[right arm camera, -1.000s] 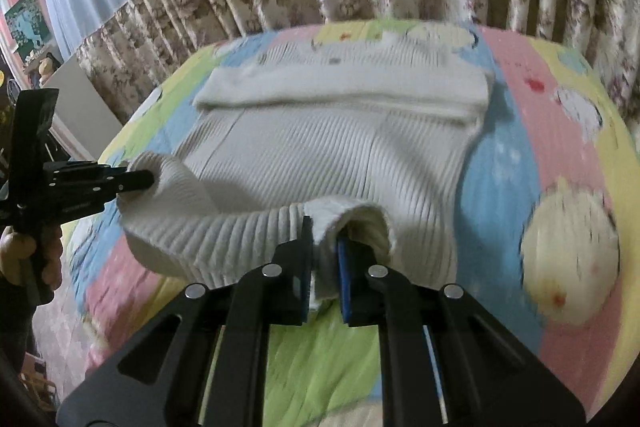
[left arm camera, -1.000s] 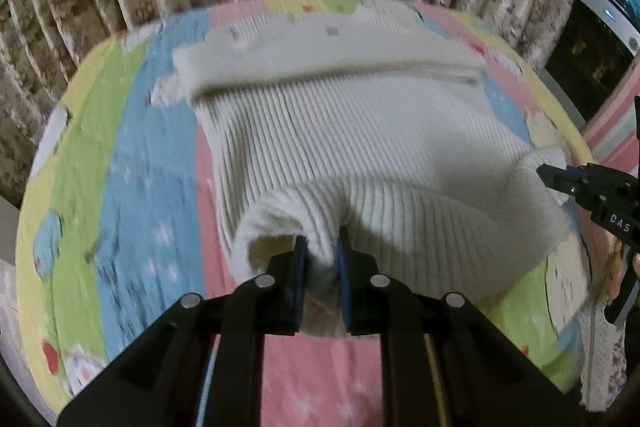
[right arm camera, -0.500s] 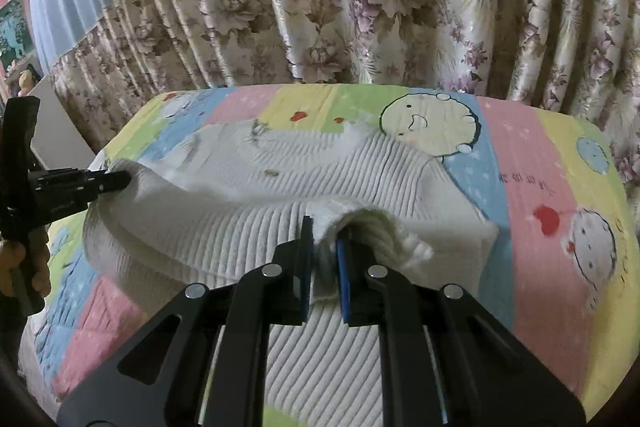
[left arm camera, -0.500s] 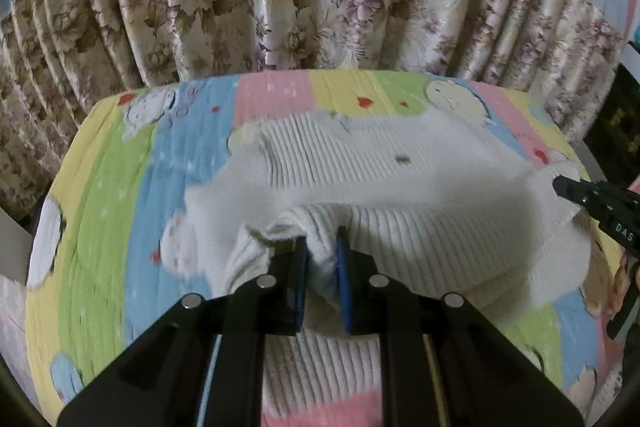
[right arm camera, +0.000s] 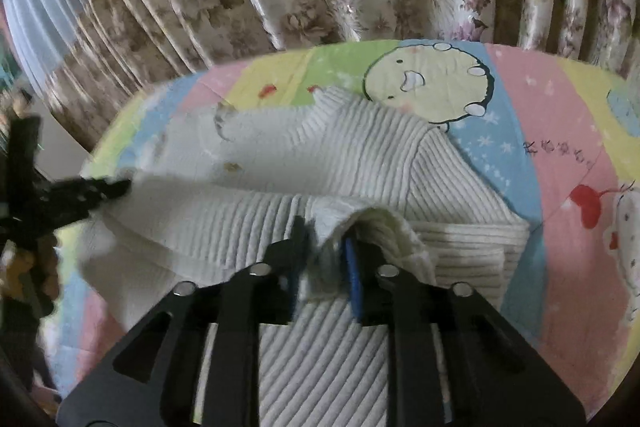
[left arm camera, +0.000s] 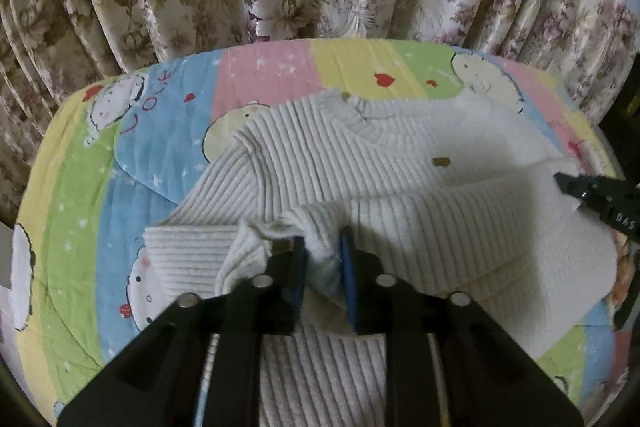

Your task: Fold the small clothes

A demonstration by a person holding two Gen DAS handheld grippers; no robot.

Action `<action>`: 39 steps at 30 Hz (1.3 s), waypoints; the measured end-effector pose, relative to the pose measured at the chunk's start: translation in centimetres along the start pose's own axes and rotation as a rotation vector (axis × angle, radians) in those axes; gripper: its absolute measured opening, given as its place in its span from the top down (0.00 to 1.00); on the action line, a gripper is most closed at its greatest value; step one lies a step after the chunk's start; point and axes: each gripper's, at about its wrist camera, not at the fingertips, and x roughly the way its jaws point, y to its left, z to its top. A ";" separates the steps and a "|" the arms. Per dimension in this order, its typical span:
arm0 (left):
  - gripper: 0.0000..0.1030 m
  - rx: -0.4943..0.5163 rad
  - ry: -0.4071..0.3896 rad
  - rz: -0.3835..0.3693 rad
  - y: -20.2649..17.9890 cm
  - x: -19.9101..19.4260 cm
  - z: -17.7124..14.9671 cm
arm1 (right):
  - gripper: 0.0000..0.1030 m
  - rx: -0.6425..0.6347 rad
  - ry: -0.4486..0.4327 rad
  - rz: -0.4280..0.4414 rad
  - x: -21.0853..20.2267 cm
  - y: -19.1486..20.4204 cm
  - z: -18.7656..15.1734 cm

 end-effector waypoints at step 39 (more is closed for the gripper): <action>0.91 -0.028 -0.059 0.059 3.3 -0.2 1.2 | 0.93 -0.106 -0.112 -0.242 -1.4 -0.7 1.5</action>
